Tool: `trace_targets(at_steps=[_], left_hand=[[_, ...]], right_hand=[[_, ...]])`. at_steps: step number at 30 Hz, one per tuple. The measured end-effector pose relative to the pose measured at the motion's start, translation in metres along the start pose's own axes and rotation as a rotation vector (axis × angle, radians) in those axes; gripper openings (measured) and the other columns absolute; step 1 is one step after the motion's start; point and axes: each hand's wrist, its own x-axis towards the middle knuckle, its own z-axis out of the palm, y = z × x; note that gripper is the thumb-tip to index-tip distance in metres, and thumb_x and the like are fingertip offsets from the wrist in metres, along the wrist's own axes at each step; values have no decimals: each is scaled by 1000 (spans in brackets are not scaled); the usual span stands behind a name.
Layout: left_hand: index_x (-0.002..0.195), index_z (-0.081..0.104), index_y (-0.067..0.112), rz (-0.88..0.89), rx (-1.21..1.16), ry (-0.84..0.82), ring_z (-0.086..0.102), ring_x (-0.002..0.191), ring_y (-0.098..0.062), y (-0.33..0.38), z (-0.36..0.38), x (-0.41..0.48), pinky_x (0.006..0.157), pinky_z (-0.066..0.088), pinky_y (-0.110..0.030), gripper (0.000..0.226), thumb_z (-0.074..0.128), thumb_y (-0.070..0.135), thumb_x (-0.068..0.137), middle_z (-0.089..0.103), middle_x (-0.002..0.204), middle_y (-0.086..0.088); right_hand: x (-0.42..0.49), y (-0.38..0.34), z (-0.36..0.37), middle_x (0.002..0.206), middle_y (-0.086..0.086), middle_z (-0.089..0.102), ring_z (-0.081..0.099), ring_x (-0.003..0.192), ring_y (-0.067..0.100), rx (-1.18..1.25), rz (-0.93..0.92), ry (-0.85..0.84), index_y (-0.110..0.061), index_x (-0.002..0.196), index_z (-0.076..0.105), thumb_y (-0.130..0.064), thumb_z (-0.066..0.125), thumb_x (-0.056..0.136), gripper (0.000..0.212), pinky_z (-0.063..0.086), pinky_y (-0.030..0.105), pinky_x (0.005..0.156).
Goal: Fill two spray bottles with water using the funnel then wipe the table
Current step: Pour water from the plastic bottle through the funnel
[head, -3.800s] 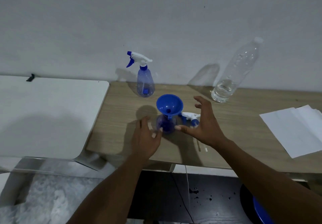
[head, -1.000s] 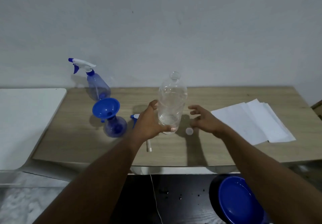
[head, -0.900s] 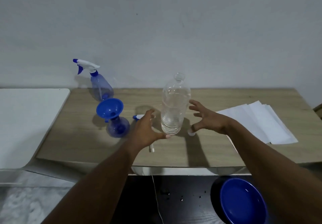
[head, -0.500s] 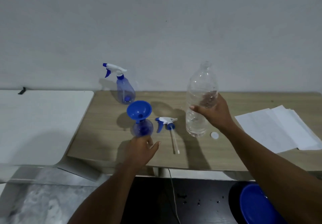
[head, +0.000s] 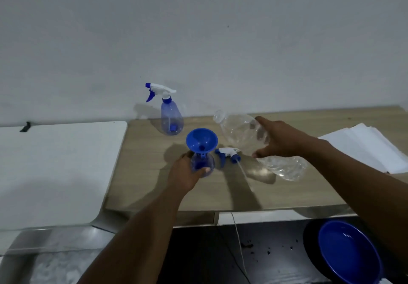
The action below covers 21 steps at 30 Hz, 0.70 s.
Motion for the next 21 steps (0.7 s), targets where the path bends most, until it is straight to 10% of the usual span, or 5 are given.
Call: trace_targets(at_steps=[21], left_hand=[[124,63,24,58,44,22,64,103,-20,-31,13,18,92,53,-42,55,84,33,73,66,119,1]], right_hand=[[5,-28,-16,90,-6,55,57,89,25,-505,95,-157,-30,135,34,-52,82,68,85,41,33,67]])
